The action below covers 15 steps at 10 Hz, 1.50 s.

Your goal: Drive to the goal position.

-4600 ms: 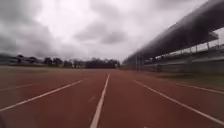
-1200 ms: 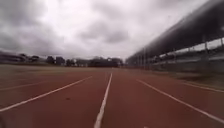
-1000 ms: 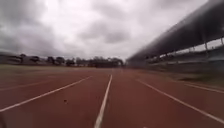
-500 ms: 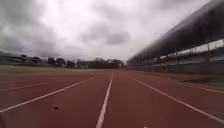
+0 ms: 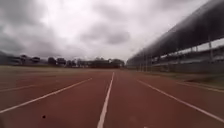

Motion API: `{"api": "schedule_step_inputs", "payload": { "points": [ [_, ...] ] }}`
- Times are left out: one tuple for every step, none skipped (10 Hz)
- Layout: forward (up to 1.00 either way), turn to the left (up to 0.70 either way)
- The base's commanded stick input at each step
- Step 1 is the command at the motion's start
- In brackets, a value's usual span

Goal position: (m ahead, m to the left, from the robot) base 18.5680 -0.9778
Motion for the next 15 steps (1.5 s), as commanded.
{"api": "schedule_step_inputs", "payload": {
  "points": [
    [0.7,0.0],
    [0.7,0.0],
    [0.7,0.0],
    [0.7,0.0],
    [0.7,0.0],
    [0.7,0.0],
    [0.7,0.0],
    [0.7,0.0],
    [0.7,0.0],
    [0.7,0.0],
    [0.7,0.0],
    [0.7,0.0],
    [0.7,0.0],
    [0.7,0.0],
    [0.7,0.0]
  ]
}}
